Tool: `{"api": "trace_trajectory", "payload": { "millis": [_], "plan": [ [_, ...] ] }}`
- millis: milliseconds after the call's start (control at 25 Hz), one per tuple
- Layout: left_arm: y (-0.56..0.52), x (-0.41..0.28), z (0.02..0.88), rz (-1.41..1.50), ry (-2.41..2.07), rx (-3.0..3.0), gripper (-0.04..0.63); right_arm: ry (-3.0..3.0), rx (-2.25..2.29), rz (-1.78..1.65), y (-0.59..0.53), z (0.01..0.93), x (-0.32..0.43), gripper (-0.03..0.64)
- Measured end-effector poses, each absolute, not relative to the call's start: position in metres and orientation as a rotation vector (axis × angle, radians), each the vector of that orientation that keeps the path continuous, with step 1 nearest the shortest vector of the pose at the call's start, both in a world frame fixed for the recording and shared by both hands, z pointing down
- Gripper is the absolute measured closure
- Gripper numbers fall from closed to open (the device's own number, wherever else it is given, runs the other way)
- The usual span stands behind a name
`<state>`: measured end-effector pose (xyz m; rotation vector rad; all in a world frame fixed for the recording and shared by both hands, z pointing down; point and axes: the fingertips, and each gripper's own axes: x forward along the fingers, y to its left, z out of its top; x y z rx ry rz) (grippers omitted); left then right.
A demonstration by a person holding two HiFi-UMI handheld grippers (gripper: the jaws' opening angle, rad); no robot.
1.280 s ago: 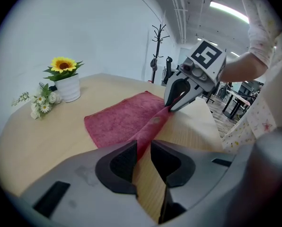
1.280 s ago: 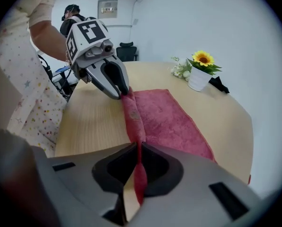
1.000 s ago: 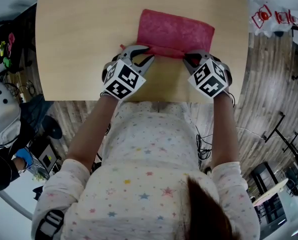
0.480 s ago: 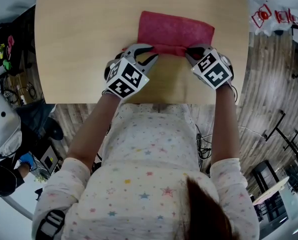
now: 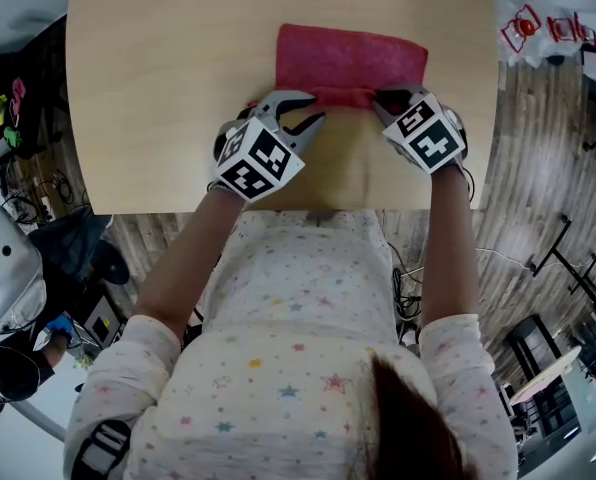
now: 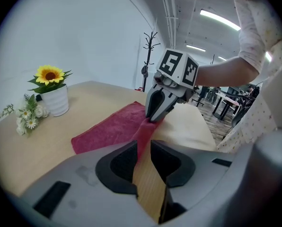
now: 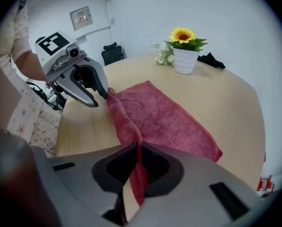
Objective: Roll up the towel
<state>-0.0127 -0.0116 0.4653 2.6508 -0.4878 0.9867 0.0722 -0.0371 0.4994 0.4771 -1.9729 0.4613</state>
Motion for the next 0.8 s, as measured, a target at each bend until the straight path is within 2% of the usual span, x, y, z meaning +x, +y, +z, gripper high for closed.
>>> {"api": "trace_trajectory", "payload": {
  "millis": [320,480,800],
  "plan": [
    [-0.016,-0.024,0.494,1.074,-0.511,2.577,0.504,-1.97,0.522,0.483,-0.04,0.501,0.075,0.578],
    [-0.018,-0.029,0.5,1.082,-0.494,2.566,0.503,-1.948,0.563,0.388,-0.047,0.498,0.075,0.54],
    [-0.017,-0.027,0.502,1.075,-0.476,2.585,0.505,-2.023,0.694,0.357,-0.051,0.468,0.078,0.538]
  ]
}}
